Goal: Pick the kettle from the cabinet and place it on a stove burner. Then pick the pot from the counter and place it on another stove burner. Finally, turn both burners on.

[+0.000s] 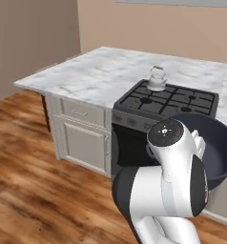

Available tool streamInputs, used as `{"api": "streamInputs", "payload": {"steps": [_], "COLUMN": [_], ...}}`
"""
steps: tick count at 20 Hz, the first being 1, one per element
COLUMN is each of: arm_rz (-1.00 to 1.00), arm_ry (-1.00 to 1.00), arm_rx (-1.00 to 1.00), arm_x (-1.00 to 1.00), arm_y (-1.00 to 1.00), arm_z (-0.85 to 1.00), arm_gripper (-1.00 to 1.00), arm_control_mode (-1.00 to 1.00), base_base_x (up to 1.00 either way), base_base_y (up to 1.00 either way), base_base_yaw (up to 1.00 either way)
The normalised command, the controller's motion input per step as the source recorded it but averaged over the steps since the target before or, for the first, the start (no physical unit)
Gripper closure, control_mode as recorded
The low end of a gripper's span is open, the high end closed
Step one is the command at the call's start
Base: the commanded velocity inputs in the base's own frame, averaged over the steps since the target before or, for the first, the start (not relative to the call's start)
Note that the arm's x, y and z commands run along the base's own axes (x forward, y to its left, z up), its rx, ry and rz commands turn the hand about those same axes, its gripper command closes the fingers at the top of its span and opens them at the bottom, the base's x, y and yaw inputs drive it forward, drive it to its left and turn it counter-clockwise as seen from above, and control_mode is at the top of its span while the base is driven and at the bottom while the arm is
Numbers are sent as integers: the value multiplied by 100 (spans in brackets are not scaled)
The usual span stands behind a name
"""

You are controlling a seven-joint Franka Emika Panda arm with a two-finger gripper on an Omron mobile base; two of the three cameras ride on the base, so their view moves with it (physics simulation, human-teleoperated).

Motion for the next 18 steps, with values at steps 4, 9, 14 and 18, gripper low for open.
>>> {"api": "streamInputs", "payload": {"steps": [4, 9, 14, 18], "arm_rz": [0, 0, 0, 0], "arm_ry": [0, 0, 0, 0], "arm_rx": [0, 0, 0, 0], "arm_x": [0, 0, 0, 0], "arm_y": [0, 0, 0, 0], "arm_z": [0, 0, 0, 0], "arm_gripper": [100, 100, 100, 100], "arm_control_mode": [100, 100, 100, 100], "base_base_x": [45, 45, 43, 42], "base_base_y": [-5, -6, -10, -13], "base_base_yaw": [-21, -18, -16, -15]}}
